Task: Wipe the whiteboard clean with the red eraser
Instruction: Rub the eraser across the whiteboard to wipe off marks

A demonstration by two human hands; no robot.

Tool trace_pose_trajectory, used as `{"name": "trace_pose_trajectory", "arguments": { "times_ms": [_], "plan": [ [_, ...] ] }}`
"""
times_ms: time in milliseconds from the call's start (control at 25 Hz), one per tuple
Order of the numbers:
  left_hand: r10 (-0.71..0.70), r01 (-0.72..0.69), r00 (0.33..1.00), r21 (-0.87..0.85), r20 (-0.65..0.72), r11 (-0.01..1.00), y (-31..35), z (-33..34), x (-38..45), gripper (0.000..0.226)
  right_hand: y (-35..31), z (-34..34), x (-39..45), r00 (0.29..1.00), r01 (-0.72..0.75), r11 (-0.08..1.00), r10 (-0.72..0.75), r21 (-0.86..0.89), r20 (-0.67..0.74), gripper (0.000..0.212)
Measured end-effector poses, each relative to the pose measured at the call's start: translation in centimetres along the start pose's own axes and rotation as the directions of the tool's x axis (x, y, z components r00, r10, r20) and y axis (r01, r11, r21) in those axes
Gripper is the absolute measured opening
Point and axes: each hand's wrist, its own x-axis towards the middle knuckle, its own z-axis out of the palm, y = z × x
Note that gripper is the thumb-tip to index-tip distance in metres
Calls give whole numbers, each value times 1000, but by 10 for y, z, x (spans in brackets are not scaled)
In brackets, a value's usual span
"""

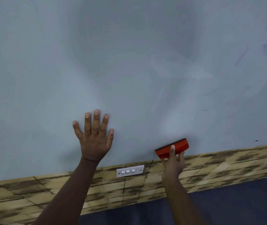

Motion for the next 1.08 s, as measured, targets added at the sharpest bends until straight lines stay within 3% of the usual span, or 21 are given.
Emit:
{"name": "trace_pose_trajectory", "arguments": {
  "times_ms": [240,440,560,680,880,1000,1080],
  "plan": [
    [2,-2,996,0,94,1000,-3,-9,-25,79,48,0,-15,979,-199,975,202,-97,19,55],
    [31,-34,987,15,158,999,-7,-16,-37,79,75,24,-66,957,-202,967,229,-153,180,57],
    [-17,20,983,-14,183,1000,1,-25,-37,80,83,38,-95,937,-96,973,159,-209,311,66],
    [-132,144,981,-82,140,986,22,-37,-24,62,69,41,-107,929,126,942,-2,-312,370,68],
    [-18,40,991,-164,136,986,50,-35,19,54,-25,46,-85,882,417,854,-296,-312,368,55],
    [-24,43,994,-182,109,982,71,-28,46,53,-75,34,-47,877,459,849,-386,-262,284,43],
    [-49,64,995,-190,85,980,87,-23,60,55,-86,21,-25,907,389,894,-331,-221,260,39]
  ]
}}
